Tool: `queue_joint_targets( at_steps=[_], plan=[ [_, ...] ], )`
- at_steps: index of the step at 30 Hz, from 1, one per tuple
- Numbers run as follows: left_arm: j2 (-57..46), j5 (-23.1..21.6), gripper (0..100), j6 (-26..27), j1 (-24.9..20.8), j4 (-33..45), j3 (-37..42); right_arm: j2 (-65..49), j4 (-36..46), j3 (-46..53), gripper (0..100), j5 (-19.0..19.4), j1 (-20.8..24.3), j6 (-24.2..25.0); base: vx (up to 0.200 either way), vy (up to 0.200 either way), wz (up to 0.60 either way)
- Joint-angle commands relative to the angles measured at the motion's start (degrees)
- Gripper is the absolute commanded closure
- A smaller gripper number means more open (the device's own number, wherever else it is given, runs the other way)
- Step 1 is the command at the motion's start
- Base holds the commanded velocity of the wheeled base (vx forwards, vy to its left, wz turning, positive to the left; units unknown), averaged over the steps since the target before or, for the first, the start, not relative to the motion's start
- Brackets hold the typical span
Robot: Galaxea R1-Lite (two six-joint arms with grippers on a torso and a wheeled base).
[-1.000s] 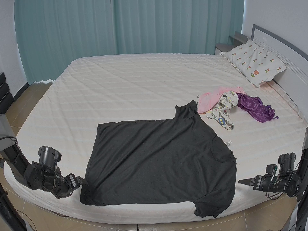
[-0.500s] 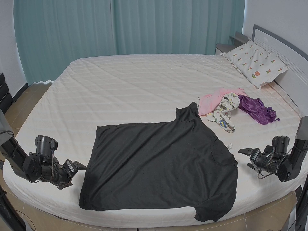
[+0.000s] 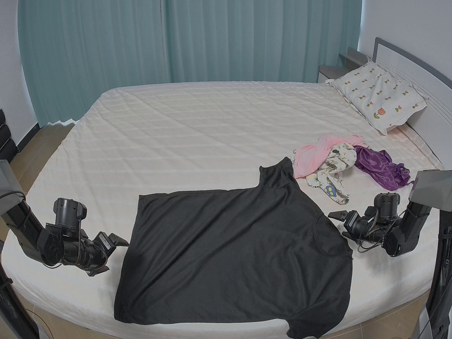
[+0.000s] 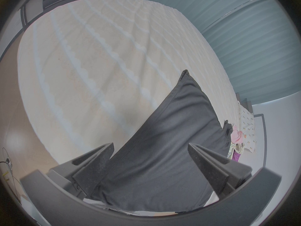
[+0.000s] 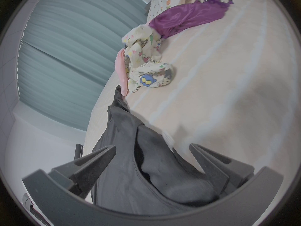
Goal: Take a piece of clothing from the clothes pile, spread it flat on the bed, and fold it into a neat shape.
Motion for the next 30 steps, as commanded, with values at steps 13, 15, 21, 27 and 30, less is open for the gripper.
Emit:
queue_joint_targets(
  at_steps=[13, 15, 21, 27, 30],
  plan=[
    [1.53, 0.01, 0, 0.13, -0.75, -0.05, 0.41, 1.57, 2.44, -1.96, 0, -1.48, 1.62, -0.2, 0.0, 0.0, 0.0],
    [1.53, 0.01, 0, 0.04, -1.45, -0.05, 0.5, 1.39, 2.44, -1.43, 0, -1.57, 1.18, -0.55, 0.0, 0.0, 0.0],
    [2.41, 0.1, 0, -0.22, -3.83, -0.14, 0.5, 0.25, 2.44, -0.03, 0, -2.44, 0.04, -2.31, 0.0, 0.0, 0.0],
    [3.02, 0.1, 0, -0.4, -5.15, -1.19, 0.5, -0.02, 2.62, 0.85, 0, -2.53, 0.3, -3.1, 0.0, 0.0, 0.0],
    [3.11, 0.19, 0, -1.63, -5.58, -1.28, 0.5, 0.78, 2.62, 0.24, 0, -2.53, 1.27, -3.19, 0.0, 0.0, 0.0]
  ],
)
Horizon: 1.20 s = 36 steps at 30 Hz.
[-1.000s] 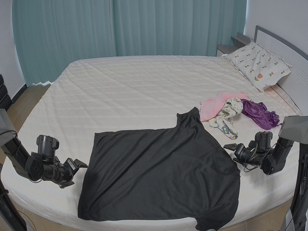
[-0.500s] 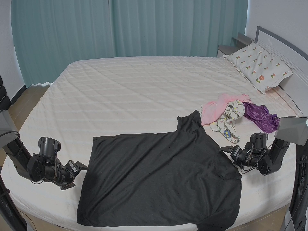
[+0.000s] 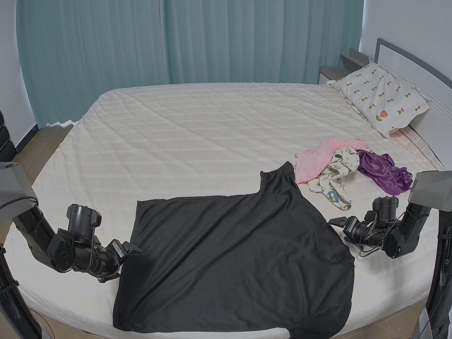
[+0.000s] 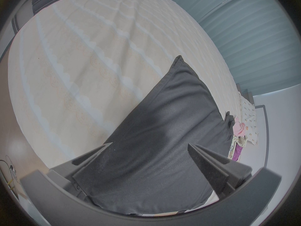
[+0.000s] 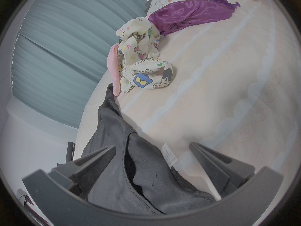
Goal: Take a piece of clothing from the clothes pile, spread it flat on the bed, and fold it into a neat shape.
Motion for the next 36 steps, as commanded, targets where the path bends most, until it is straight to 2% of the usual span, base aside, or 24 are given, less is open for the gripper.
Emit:
queue_joint_targets(
  at_steps=[1, 2, 15, 21, 25, 31, 36],
  plan=[
    [0.44, 0.08, 0, -0.79, -0.45, -0.05, -0.1, 0.47, -0.03, -0.57, 0, 0.08, 0.88, -0.04, 0.0, 0.0, 0.0],
    [0.44, 0.08, 0, -0.79, -0.45, -0.05, -0.1, 0.47, 0.06, -0.75, 100, 0.08, 0.88, -0.04, 0.0, 0.0, 0.0],
    [0.44, 0.34, 0, -0.88, -0.54, -0.05, -0.1, -1.64, -0.29, 1.19, 100, -0.01, 1.67, -1.01, 0.0, 0.0, 0.0],
    [0.44, 0.34, 0, -0.88, -0.54, -0.05, -0.1, -2.52, -1.08, 2.42, 100, -0.1, 3.61, -1.1, 0.0, 0.0, 0.0],
    [0.44, 0.34, 0, -0.88, -0.63, -0.05, -0.1, -2.16, -3.8, 3.82, 100, -0.71, 7.21, -2.24, 0.0, 0.0, 0.0],
    [0.44, 0.34, 0, -0.88, -0.54, -0.05, -0.1, 0.47, -3.89, 3.21, 100, -6.25, 13.01, -4.52, 0.0, 0.0, 0.0],
    [0.44, 0.34, 0, -0.88, -0.63, -0.05, -0.1, 2.58, -3.98, 2.94, 100, -7.39, 15.21, -5.67, 0.0, 0.0, 0.0]
  ],
)
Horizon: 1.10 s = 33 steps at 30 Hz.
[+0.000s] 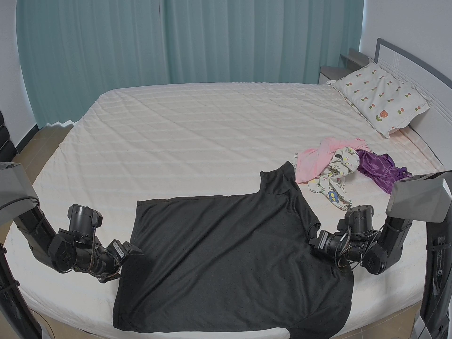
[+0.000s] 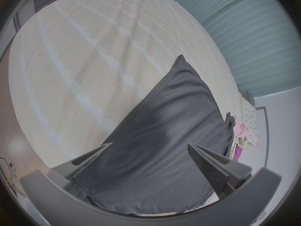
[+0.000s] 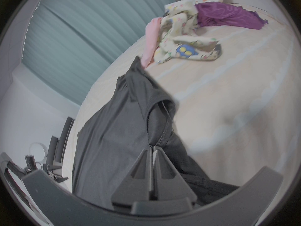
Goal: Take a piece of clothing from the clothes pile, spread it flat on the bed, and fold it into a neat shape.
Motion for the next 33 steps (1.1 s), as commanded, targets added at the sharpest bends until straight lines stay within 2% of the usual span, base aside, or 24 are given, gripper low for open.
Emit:
queue_joint_targets(
  at_steps=[1, 7, 8, 14, 21, 33],
  plan=[
    [0.1, -0.08, 0, -0.03, 0.02, -0.01, -0.01, 2.71, -0.13, -0.25, 100, -0.91, 1.89, -0.65, 0.0, 0.0, 0.0],
    [0.27, -0.08, 0, -0.03, -0.07, -0.01, -0.01, 4.03, -0.13, -0.95, 100, -2.14, 3.56, -1.27, 0.0, 0.0, 0.0],
    [0.27, -0.08, 0, -0.03, -0.07, -0.01, -0.01, 4.03, -0.13, -0.95, 0, -2.14, 3.56, -1.27, 0.0, 0.0, 0.0],
    [0.62, -0.08, 0, -0.03, -0.07, -0.01, -0.09, 2.63, -2.33, 0.37, 0, -2.14, 4.35, -0.74, 0.0, 0.0, 0.0],
    [0.62, -0.17, 0, -0.03, -0.07, -0.01, -0.09, -3.17, -7.86, 6.78, 0, -1.96, 4.97, -0.3, 0.0, 0.0, 0.0],
    [1.33, -0.17, 0, -0.03, -0.07, -0.01, -0.18, -4.23, -7.95, 8.63, 0, -1.44, -0.66, -0.39, 0.0, 0.0, 0.0]
  ],
)
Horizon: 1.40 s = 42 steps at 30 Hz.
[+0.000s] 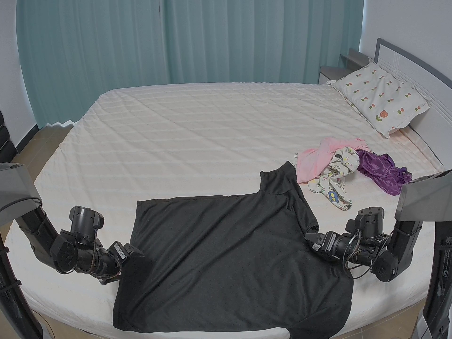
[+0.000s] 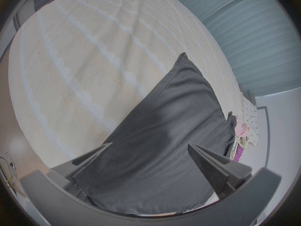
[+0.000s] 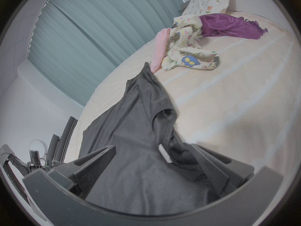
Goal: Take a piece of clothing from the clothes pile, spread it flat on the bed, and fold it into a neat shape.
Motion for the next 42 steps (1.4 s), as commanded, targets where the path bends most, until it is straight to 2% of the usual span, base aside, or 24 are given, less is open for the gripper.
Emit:
queue_joint_targets(
  at_steps=[1, 5, 17, 19, 20, 22, 26, 39, 42],
  plan=[
    [0.18, 0.01, 0, -0.12, 0.01, -0.04, -0.01, 0.75, 0.02, -0.55, 0, 0.96, -2.57, 0.05, 0.0, 0.0, 0.0],
    [0.27, 0.01, 0, -0.12, 0.09, -0.04, -0.19, 3.83, -0.07, -4.07, 0, 2.8, -2.74, 0.41, 0.0, 0.0, 0.0],
    [0.71, 0.01, 0, -0.12, 0.09, -0.04, -0.45, 9.45, 0.55, -11.98, 0, 2.89, -3.45, 1.64, 0.0, 0.0, 0.0],
    [0.71, 0.01, 0, -0.12, 0.09, -0.04, -0.45, 10.25, 0.37, -13.21, 0, 2.89, -3.45, 3.39, 0.0, 0.0, 0.0],
    [0.8, 0.01, 0, -0.12, 0.09, -0.04, -0.45, 10.33, 0.37, -13.74, 100, 2.8, -3.45, 4.62, 0.0, 0.0, 0.0],
    [0.89, 0.01, 0, -0.12, 0.09, -0.04, -0.45, 10.16, 0.2, -14.44, 100, 2.8, -3.54, 7.52, 0.0, 0.0, 0.0],
    [0.97, 0.01, 0, -0.12, 0.09, -0.04, -0.45, 9.89, -0.07, -14.35, 100, 2.63, -3.71, 8.4, 0.0, 0.0, 0.0],
    [1.85, 0.18, 0, 0.06, 0.01, -0.12, -0.63, 6.82, 0.02, -14.18, 100, 2.01, -6.35, 8.14, 0.0, 0.0, 0.0],
    [1.85, 0.36, 0, 0.15, 0.01, -0.12, -0.63, 5.41, 0.9, -15.32, 100, 2.27, -7.49, 5.33, 0.0, 0.0, 0.0]
  ],
)
